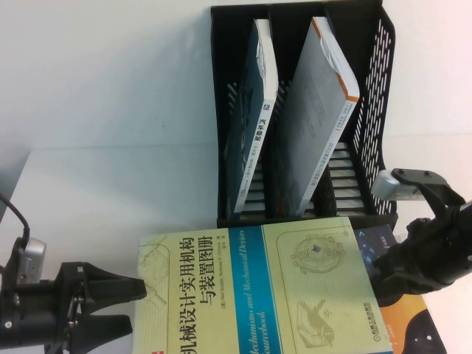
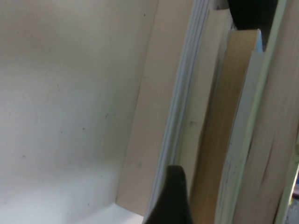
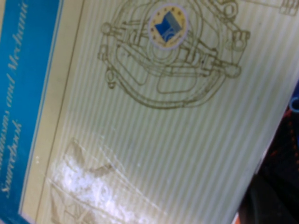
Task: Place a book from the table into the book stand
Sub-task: Push book with right arm, then pick up the book with your left arm
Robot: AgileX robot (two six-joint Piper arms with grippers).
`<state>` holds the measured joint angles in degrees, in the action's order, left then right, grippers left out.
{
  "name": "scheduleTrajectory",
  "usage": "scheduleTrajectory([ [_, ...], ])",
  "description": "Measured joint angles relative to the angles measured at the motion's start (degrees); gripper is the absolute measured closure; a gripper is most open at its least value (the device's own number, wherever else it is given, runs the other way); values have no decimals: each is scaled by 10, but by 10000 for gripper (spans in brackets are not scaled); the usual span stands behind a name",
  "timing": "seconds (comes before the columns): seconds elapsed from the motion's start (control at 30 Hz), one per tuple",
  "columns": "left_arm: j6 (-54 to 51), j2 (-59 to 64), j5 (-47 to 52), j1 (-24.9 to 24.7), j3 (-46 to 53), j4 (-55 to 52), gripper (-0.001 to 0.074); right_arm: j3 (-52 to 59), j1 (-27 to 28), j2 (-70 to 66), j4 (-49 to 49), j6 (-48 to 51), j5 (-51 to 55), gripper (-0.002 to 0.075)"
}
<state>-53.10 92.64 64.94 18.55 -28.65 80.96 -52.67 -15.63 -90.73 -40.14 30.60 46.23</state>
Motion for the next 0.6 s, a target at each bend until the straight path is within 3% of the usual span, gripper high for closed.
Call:
scheduleTrajectory([
  [0.37, -32, 11, -17, -77, -4, 3, 178, 0, 0, -1, -9, 15, 5, 729],
  [0.43, -32, 11, -22, -84, -4, 5, 242, 0, 0, -1, -9, 17, 5, 729],
  [0.5, -34, 11, -19, -85, -4, 10, 401, 0, 0, -1, -7, 18, 5, 729],
  [0.6, -47, 11, -6, -85, -6, 11, 430, 0, 0, 2, 0, 18, 6, 729],
])
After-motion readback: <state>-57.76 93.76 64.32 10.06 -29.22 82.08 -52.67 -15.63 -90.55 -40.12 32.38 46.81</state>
